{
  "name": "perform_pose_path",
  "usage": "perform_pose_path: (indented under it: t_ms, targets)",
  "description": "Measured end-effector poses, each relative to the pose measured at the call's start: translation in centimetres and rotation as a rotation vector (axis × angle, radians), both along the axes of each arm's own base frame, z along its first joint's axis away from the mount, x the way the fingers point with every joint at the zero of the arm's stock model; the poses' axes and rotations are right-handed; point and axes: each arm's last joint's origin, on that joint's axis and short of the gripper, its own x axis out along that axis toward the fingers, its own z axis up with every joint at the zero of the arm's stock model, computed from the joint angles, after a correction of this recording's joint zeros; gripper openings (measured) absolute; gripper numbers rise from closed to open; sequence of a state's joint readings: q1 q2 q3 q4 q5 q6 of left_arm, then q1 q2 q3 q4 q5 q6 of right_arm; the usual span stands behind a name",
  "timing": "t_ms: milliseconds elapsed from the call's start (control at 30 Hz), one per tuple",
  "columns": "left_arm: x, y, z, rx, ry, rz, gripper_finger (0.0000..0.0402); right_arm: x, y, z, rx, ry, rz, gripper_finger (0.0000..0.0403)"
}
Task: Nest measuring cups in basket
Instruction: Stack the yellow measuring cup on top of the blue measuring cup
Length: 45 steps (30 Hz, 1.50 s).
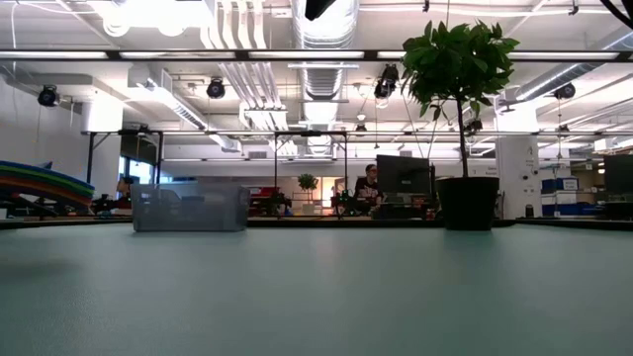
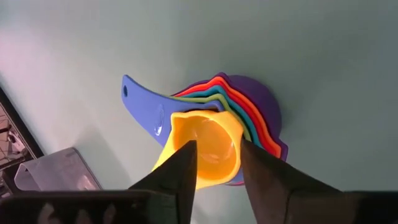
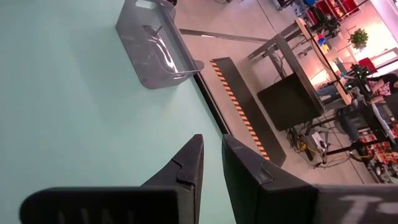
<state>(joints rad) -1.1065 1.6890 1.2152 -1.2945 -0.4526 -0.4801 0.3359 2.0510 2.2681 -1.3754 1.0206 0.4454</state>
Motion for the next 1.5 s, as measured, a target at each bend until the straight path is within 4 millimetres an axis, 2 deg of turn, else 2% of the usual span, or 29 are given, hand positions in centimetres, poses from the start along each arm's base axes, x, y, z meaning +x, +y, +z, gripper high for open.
perform_pose_path:
  t_ms: [233,400,633,833,967,1133,1333,1500]
  targets:
    - [0.0,0.0,0.5,0.013,0.003,-0.008,0.0118,0.0,0.0,0.0,-0.001,0.005,0.002,0.0047]
    - [0.4,0.7,1.4,0.001,-0.078,0.03,0.0094,-0.2,0.7,0.0,-0.013,0.036,0.038,0.0047]
    - [1.8,3.4,4.6,-0.192,-0.211,0.198,0.0008,-1.3,3.8,-0.4,-0.023,0.045,0.113,0.0047]
    - [2.6,6.7,6.5,-0.336,-0.264,0.405,0.0002,-2.4,6.6,-2.0,-0.034,0.096,0.19,0.0047]
    - [2.1,8.7,6.0,-0.385,-0.232,0.511,0.0001,-3.1,7.9,-3.2,-0.02,0.164,0.241,0.0047]
    - [0.4,10.5,4.4,-0.437,-0.105,0.598,0.0,-3.6,8.3,-4.4,-0.054,0.227,0.278,0.0047]
    - [-0.8,11.5,2.9,-0.454,-0.028,0.66,0.0,-2.3,8.2,-5.8,-0.041,0.292,0.418,0.0047]
    - [-0.9,11.7,1.8,-0.423,-0.001,0.674,0.0,-1.2,7.0,-5.6,0.033,0.271,0.56,0.0047]
